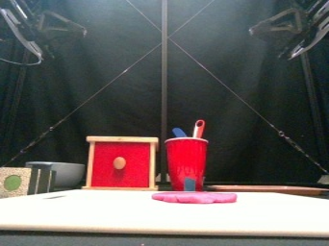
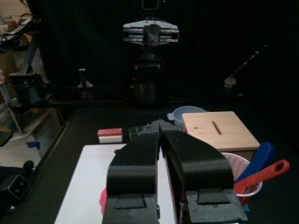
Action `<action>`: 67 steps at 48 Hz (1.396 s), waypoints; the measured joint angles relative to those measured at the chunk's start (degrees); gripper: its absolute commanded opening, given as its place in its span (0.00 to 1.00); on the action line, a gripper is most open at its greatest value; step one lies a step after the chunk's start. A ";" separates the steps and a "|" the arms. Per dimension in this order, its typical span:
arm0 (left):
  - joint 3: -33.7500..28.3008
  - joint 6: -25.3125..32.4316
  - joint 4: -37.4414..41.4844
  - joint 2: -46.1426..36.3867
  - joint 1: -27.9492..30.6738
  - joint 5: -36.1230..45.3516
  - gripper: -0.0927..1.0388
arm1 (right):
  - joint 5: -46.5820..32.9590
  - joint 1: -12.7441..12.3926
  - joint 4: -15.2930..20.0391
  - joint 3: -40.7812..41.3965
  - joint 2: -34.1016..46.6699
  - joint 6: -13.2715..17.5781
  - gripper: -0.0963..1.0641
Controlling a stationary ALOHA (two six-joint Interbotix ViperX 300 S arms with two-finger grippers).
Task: Get the cutter from the drawer then cut the dough then place the extra dough in the bowl
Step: Open the drawer
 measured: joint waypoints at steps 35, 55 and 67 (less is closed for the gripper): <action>1.49 -6.68 -45.53 26.37 -11.87 -21.62 0.12 | 4.39 -11.51 0.53 -18.72 33.84 0.26 0.10; -11.34 -21.80 -57.66 53.44 -20.92 -37.18 0.13 | 26.46 -14.06 -6.86 -48.60 62.23 -0.88 0.10; -13.36 -27.69 -58.36 59.85 -21.18 -41.57 0.13 | 36.21 -14.15 -7.03 -59.33 69.35 -2.64 0.11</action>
